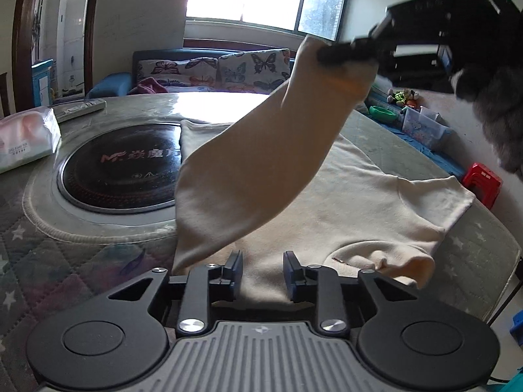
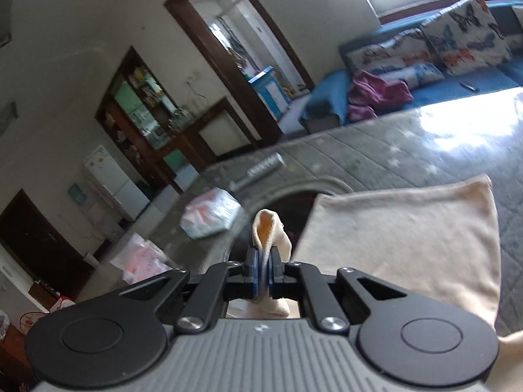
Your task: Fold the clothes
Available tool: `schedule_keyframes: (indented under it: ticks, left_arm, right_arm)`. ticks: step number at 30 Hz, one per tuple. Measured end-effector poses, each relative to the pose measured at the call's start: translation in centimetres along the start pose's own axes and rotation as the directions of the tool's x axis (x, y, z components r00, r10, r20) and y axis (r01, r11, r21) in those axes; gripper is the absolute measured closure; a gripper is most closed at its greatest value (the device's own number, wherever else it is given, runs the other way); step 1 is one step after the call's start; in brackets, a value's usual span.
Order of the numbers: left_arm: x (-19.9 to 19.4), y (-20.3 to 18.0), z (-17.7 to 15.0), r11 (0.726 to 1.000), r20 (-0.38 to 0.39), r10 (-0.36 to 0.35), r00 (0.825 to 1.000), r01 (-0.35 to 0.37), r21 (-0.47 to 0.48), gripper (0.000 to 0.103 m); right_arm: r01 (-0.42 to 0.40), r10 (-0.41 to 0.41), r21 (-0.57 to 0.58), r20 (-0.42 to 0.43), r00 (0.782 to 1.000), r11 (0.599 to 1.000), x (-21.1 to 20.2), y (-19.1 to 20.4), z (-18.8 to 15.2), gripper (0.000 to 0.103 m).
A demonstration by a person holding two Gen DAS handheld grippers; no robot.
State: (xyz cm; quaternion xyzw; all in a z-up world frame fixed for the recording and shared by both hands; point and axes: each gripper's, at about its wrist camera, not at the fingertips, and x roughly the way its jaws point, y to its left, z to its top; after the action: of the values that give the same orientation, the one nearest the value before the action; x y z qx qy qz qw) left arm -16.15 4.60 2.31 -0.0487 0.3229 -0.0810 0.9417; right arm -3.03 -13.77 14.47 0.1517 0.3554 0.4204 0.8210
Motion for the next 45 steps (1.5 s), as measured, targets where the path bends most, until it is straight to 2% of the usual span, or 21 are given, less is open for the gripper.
schedule_keyframes:
  ticks: [7,15,23,31,34,37,41,45]
  left_arm:
    - [-0.6,1.1,-0.1,0.999,-0.001,0.026,1.0,-0.026,-0.044,0.07]
    - [-0.9,1.4,-0.4,0.998,-0.019,0.045,0.999,-0.045,-0.035,0.069]
    - [-1.5,1.6,-0.6,1.0,-0.042,0.027,0.999,-0.027,-0.002,0.069]
    - [-3.1,2.5,-0.2,0.999,-0.06,-0.038,0.997,0.04,0.032,0.067]
    - [-3.9,2.7,0.5,0.998,-0.042,-0.031,0.999,0.033,0.059,0.067]
    - [-3.9,2.9,1.7,0.999,-0.013,-0.031,0.999,0.032,0.037,0.067]
    - [-2.4,2.7,3.5,0.999,0.016,-0.035,0.999,0.035,0.009,0.067]
    - [0.0,2.3,5.1,0.999,0.023,-0.042,0.999,0.042,-0.004,0.067]
  right_arm:
    - [-0.011,0.012,-0.024,0.041,0.999,1.0,-2.1,1.2,0.3,0.098]
    - [0.12,-0.118,0.069,-0.029,0.993,0.99,-2.9,-2.7,-1.8,0.098]
    - [0.263,-0.247,0.13,-0.128,0.96,0.956,-2.1,-6.9,-5.8,0.098]
    - [0.332,-0.322,0.067,-0.125,0.938,0.941,-1.8,-7.1,-7.0,0.098]
    - [0.361,-0.356,0.024,-0.115,0.927,0.932,-1.9,-6.5,-7.0,0.097]
    - [0.396,-0.396,-0.022,-0.09,0.914,0.918,-2.0,-5.9,-6.9,0.092]
    - [0.436,-0.438,-0.052,-0.043,0.898,0.898,-2.5,-5.5,-6.5,0.092]
    - [0.418,-0.422,-0.081,-0.03,0.906,0.905,-2.1,-5.2,-6.1,0.092]
